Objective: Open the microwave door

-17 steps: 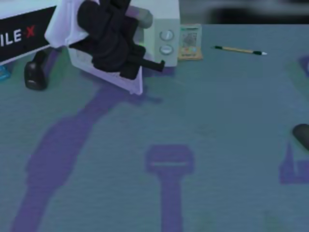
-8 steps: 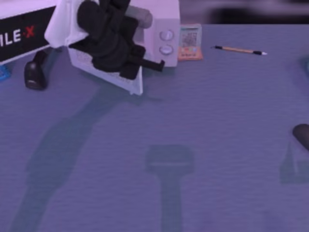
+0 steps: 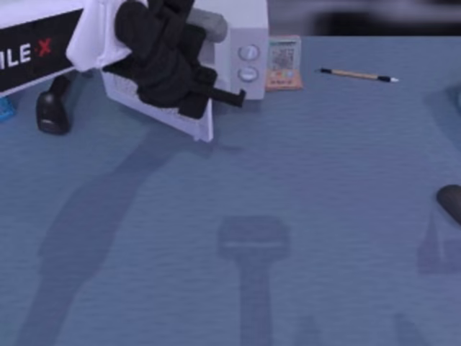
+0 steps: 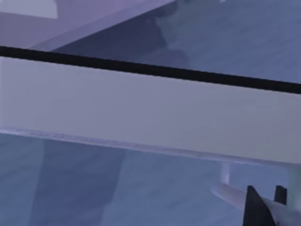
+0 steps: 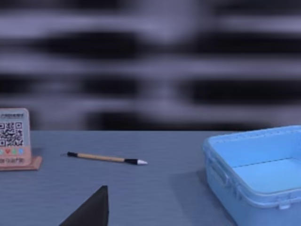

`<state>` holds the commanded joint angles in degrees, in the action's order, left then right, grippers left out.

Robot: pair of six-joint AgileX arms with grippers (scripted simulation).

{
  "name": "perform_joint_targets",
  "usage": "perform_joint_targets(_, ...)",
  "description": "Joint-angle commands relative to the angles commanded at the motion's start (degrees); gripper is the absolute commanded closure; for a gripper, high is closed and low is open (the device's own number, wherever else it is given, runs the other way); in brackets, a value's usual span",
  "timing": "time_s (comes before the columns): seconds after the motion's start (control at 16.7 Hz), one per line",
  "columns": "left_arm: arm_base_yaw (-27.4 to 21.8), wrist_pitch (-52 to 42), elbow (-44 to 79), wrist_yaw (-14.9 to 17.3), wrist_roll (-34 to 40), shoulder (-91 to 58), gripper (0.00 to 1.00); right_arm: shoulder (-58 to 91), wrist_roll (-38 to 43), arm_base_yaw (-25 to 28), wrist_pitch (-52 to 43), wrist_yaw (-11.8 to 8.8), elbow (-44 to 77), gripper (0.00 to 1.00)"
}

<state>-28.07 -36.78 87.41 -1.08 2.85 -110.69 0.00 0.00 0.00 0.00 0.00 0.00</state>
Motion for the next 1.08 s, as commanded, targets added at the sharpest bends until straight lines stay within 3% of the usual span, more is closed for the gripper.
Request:
perform_joint_targets(0.42,2.1,1.0,-3.8,2.9,-6.0,3.2,1.00,0.0,0.0,0.0,0.0,0.0,0.0,0.00)
perform_joint_targets(1.08,2.2,1.1,-3.9,3.0,-6.2,3.3,1.00,0.0,0.0,0.0,0.0,0.0,0.0,0.00)
